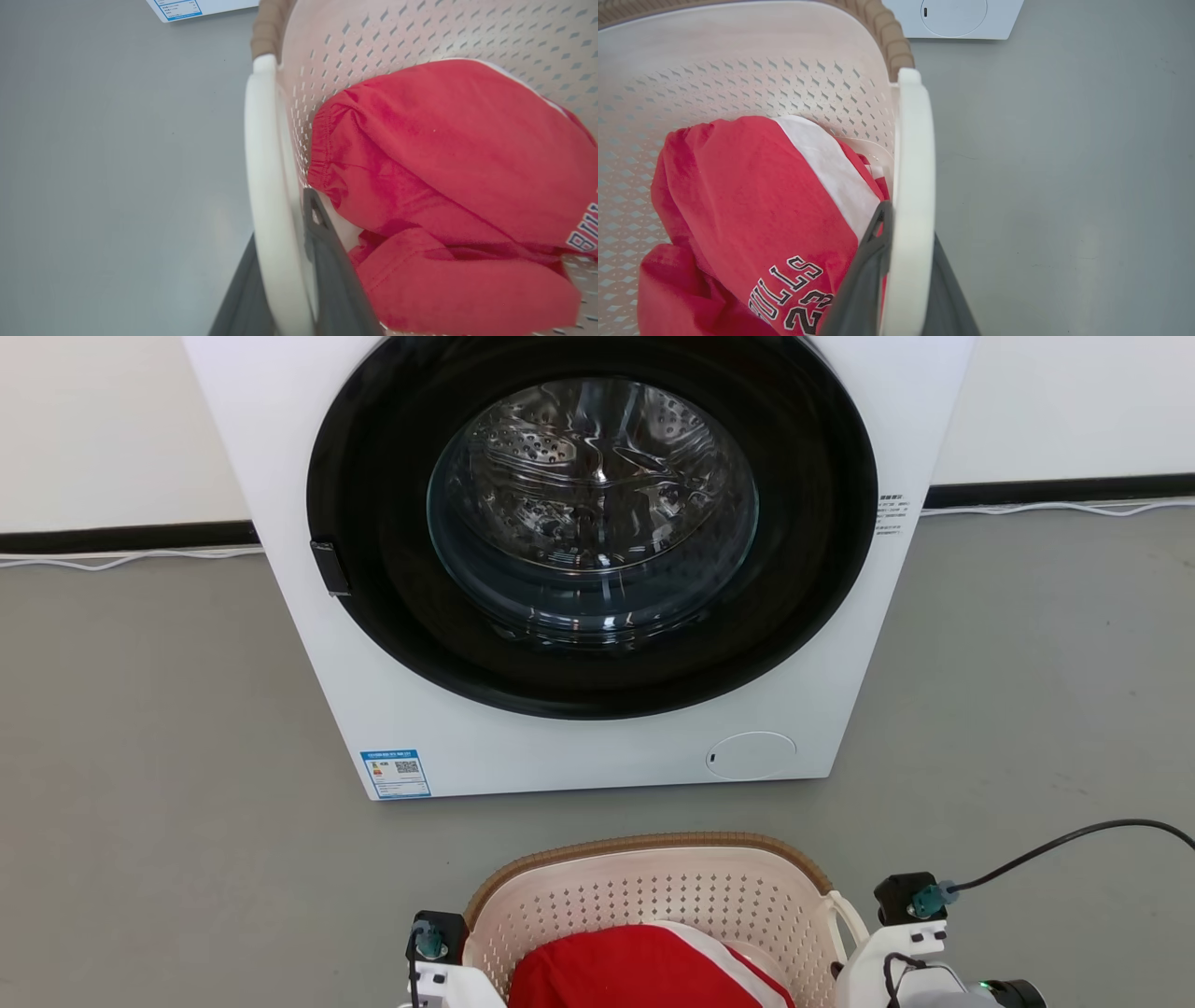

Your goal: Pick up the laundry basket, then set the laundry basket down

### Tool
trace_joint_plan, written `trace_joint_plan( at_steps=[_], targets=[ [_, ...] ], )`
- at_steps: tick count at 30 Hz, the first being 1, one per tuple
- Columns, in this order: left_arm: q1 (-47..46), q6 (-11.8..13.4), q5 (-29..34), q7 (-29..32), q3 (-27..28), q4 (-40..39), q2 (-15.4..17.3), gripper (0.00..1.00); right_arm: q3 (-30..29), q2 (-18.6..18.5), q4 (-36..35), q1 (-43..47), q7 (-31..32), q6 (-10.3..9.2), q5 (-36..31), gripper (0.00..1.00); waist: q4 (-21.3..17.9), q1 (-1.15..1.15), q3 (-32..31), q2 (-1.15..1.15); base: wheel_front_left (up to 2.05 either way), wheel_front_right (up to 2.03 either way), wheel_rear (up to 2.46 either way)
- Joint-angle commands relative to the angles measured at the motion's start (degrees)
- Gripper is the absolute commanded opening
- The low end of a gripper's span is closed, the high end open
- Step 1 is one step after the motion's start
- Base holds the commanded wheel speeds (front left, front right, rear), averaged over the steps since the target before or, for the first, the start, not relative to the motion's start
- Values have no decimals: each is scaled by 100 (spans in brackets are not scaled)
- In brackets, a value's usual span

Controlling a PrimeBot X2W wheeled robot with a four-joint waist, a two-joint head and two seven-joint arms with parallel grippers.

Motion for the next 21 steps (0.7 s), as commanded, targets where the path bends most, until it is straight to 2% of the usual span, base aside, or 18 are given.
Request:
trace_joint_plan(
  at_steps=[1, 21],
  targets=[
    [-296, -96, 2, -64, 5, -56, -22, 0, 110, 87, -113, -198, -154, 43, 16, 0, 0, 0, 8, 0, 0, 0, 0],
    [-482, -115, -165, -221, -199, 82, -22, 0, 254, 87, -109, -262, -335, 43, 203, 0, 73, 0, 336, 0, 0, 0, 0]
  ],
)
